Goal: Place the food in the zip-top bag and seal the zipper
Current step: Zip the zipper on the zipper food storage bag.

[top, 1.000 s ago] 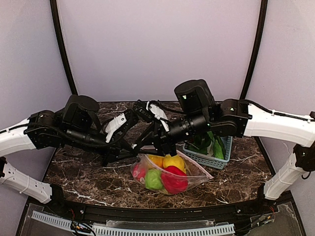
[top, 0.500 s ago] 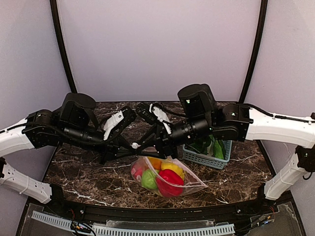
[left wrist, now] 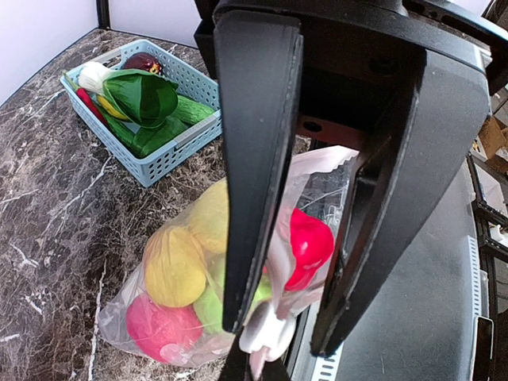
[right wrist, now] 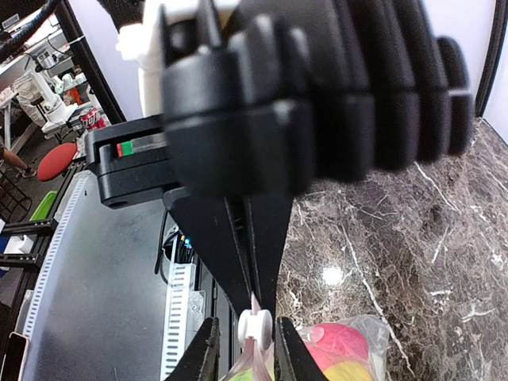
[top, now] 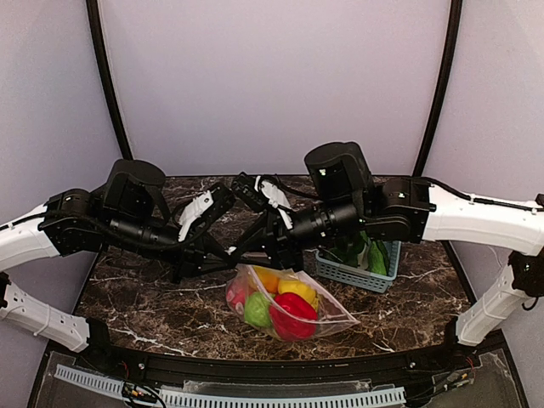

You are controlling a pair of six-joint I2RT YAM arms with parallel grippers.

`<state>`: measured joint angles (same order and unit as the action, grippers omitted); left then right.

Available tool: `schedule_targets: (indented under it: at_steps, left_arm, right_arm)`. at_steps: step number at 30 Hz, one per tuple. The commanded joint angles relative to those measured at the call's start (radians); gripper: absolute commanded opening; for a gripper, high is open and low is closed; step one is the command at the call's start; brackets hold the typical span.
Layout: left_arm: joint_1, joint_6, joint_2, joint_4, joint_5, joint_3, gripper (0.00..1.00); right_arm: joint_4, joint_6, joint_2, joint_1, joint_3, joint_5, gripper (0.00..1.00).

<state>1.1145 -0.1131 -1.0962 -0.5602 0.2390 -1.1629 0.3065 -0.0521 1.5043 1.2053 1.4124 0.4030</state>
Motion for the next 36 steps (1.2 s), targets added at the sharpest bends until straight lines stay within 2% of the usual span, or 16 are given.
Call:
schedule_targets:
  at_steps: [1,3,8,11,26,36]
  left_arm:
    - [-0.005,-0.005,0.012,0.06,0.027,-0.023,0.01]
    - [-0.005,-0.005,0.01,0.059,0.029,-0.026,0.01]
    - [-0.009,-0.008,0.014,0.056,0.015,-0.025,0.01]
    - [-0.016,-0.031,0.018,0.044,-0.041,-0.034,0.01]
    - [-0.076,-0.106,0.006,-0.018,-0.182,-0.078,0.01]
    - [-0.1,-0.111,0.014,0.019,-0.147,-0.073,0.01]
  right_arm:
    - [-0.012,0.023,0.035,0.015,0.035,-0.031,0.21]
    - [-0.011,0.027,0.041,0.016,0.038,-0.029,0.19]
    - [-0.003,0.034,0.039,0.019,0.038,-0.039,0.05]
    - [0.005,0.037,0.02,0.018,0.027,-0.062,0.0]
    - [0.097,0.021,-0.086,0.019,-0.024,-0.187,0.0]
    - [0.115,-0.016,-0.127,0.018,-0.075,-0.227,0.0]
